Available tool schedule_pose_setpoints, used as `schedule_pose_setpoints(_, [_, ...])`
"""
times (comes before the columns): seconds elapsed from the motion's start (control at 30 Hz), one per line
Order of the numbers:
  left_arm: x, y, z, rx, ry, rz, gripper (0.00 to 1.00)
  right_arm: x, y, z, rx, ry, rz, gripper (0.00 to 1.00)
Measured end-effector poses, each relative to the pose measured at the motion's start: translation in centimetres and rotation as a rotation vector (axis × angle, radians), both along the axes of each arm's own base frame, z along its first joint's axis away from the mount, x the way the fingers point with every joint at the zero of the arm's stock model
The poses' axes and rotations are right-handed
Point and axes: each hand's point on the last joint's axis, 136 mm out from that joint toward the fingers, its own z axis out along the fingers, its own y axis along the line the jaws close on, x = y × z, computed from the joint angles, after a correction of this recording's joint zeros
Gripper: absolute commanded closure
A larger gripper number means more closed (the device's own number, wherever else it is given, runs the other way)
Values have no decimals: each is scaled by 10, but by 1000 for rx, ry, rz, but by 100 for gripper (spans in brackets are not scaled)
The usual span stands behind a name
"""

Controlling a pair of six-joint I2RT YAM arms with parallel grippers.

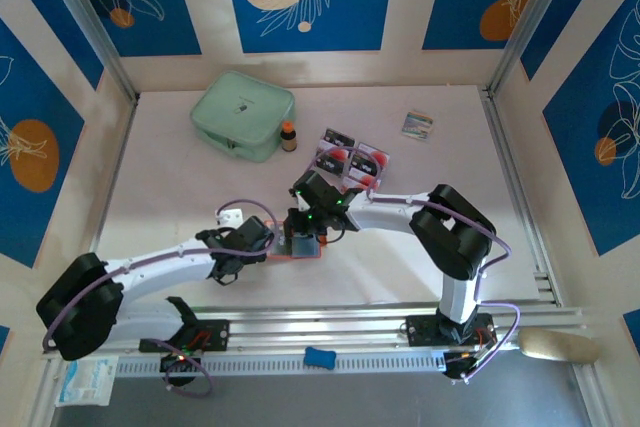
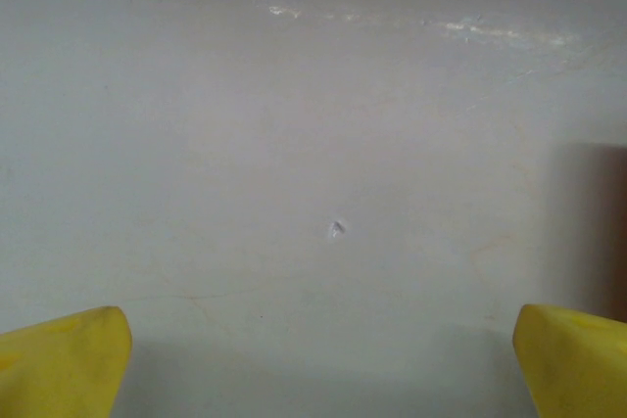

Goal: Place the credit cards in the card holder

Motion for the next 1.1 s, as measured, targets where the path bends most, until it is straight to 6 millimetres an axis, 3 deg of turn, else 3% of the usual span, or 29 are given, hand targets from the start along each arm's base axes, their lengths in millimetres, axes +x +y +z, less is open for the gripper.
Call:
schedule_pose_setpoints(0.23, [0,1,-6,18,17,1,0,-1,-2,-5,-15,6,-3,100])
schedule_pose_setpoints(0.47, [1,0,-11,26,24,-3,0,-8,-1,-27,-51,42,13,100])
schedule_pose_setpoints(0.63, [2,-2,-12,29,24,-11,0,-8,10,-27,-38,44,32,100])
schedule_pose_setpoints(1.1, [3,-3,-12,31,24,-15,0,-10,15,-26,-32,52,44,100])
